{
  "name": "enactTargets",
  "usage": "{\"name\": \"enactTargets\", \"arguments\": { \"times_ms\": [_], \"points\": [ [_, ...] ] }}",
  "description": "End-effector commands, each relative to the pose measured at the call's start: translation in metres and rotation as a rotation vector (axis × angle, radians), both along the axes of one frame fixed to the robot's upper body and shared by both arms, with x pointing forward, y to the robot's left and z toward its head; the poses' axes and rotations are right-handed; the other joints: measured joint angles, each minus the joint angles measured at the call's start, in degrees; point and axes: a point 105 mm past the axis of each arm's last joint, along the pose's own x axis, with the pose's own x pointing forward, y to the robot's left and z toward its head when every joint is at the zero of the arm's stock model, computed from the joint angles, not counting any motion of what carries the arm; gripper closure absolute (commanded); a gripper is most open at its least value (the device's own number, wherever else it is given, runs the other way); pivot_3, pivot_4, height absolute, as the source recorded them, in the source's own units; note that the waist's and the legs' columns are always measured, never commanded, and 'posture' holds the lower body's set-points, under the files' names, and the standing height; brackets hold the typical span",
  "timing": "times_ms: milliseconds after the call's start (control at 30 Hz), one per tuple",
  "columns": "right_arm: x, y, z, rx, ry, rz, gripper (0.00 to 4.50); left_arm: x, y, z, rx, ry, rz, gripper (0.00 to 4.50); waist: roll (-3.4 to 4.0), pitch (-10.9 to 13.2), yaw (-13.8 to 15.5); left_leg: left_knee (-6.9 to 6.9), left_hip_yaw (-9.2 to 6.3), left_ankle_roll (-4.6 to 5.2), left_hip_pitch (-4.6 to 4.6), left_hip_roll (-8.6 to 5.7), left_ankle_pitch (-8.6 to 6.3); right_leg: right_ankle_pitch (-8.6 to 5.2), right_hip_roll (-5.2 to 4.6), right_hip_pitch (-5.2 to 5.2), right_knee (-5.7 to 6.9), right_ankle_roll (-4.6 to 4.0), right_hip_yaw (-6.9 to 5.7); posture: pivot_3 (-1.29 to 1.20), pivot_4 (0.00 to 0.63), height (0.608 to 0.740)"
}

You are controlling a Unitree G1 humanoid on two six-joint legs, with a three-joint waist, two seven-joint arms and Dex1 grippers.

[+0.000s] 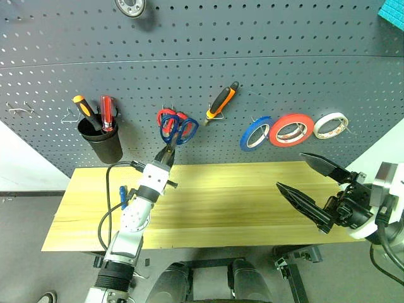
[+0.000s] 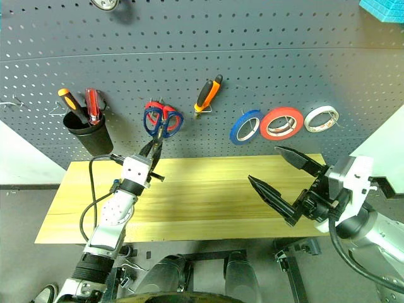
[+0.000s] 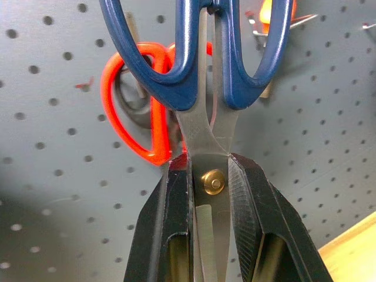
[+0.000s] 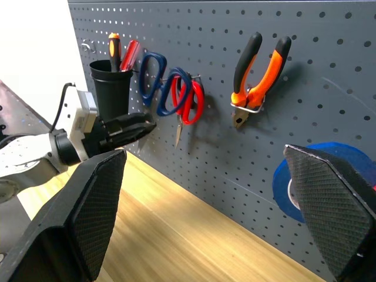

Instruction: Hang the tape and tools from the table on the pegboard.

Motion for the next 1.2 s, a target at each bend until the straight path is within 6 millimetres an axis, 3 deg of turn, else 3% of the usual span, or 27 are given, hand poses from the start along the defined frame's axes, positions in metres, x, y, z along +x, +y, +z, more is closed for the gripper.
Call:
{"name": "enactTargets", "arguments": {
  "times_ms": [33,533,967,1200],
  "points": [
    [-0.003,0.005,0.007,-0.014,-0.036,0.022,0.00,0.001,0.004,0.015,-0.025,-0.056,0.008,3.97,0.00,0.0,0.0,0.00,0.00,0.00,0.00,0.00,0.00,0.00,0.00,0.00,0.00,0.00,0.00,-0.04,0.103,0.720],
    [-0.007,0.006,0.009,-0.022,-0.031,0.015,0.00,0.013,-0.009,0.011,-0.048,-0.026,-0.033,3.97,-0.01,0.0,0.0,0.00,0.00,0.03,-0.02,-0.01,-0.02,-0.03,-0.01,0.00,-0.03,0.04,0.00,-0.06,0.114,0.720],
    [-0.009,0.004,0.011,-0.028,-0.027,0.013,0.00,0.018,0.001,0.009,-0.030,-0.032,0.002,3.97,-0.03,0.0,-0.1,-0.04,0.01,0.10,-0.04,-0.02,-0.07,-0.06,-0.03,0.00,-0.11,0.09,0.00,-0.06,0.125,0.720],
    [-0.014,0.007,0.018,-0.030,-0.040,0.039,0.00,0.031,0.010,0.001,-0.009,-0.022,0.045,3.97,-0.07,0.0,-0.1,-0.07,0.00,0.13,-0.07,-0.02,-0.09,-0.08,-0.04,0.00,-0.18,0.11,0.00,-0.07,0.127,0.720]
  ]
}}
